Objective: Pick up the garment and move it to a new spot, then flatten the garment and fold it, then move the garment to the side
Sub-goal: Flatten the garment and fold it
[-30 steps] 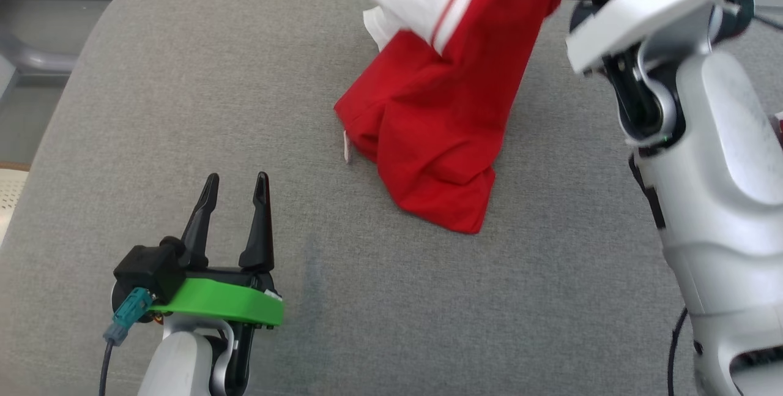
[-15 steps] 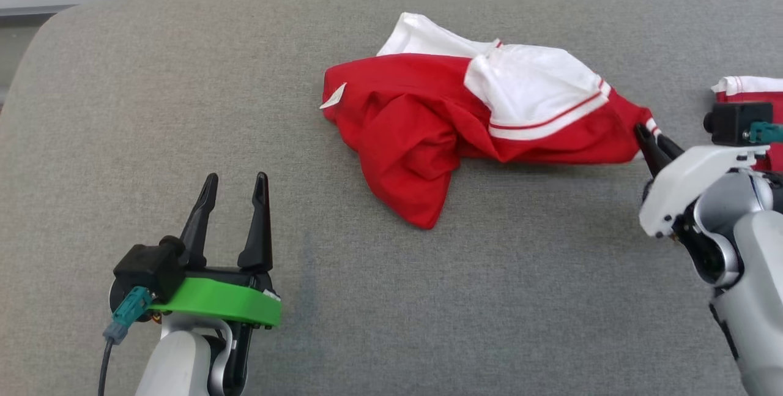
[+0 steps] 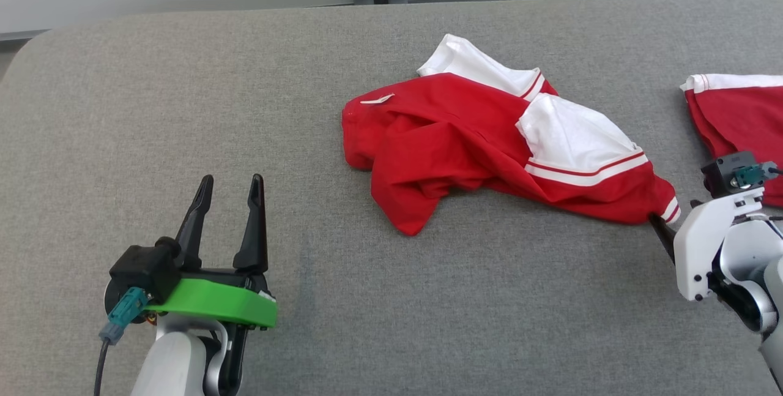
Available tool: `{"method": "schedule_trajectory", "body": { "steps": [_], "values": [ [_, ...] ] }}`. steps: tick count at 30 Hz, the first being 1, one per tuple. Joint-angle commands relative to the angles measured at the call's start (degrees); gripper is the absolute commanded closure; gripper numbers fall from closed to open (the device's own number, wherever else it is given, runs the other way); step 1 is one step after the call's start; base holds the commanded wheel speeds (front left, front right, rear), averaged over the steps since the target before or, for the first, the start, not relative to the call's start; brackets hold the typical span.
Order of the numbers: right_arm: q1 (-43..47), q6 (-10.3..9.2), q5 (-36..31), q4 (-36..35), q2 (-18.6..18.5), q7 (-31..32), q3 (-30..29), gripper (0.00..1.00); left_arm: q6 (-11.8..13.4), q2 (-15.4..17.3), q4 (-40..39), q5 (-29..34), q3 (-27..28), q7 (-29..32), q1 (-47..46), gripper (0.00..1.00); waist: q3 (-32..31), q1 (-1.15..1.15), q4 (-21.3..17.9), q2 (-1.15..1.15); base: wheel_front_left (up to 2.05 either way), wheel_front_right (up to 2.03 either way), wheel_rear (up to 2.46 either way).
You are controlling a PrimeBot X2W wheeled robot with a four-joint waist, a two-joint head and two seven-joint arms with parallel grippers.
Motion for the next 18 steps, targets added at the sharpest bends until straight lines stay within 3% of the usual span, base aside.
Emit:
{"method": "schedule_trajectory", "body": {
  "steps": [1, 5, 10, 18],
  "values": [
    [1.69, -0.10, 1.34, -0.71, -0.35, 1.52, -0.55, 0.00, -0.20, 0.31, 0.06, 0.03, -0.01, -0.16, 0.05, 0.00, -0.29, 0.00, -0.13, 0.00, 0.00, 0.00, 0.00],
    [2.78, -0.10, 0.89, -5.18, -1.26, 0.48, -4.52, 0.00, -0.20, 0.28, 0.08, 0.11, 0.04, -0.16, 0.17, 0.00, -0.71, 0.00, -0.19, 0.00, 0.00, 0.00, 0.00],
    [1.72, -0.10, -1.86, -9.56, 1.64, -2.50, -8.19, 0.00, -0.20, 0.37, -0.10, 0.04, 0.26, -0.16, 0.52, 0.00, -1.11, 0.00, -0.05, 0.00, 0.00, 0.00, 0.00],
    [-5.59, -0.10, -2.82, -2.73, 5.82, -2.27, -5.94, 0.00, -0.20, 0.27, -0.56, 0.00, -0.72, -0.16, -0.76, 0.00, 0.87, 0.00, 1.68, 0.00, 0.00, 0.00, 0.00]
  ]
}}
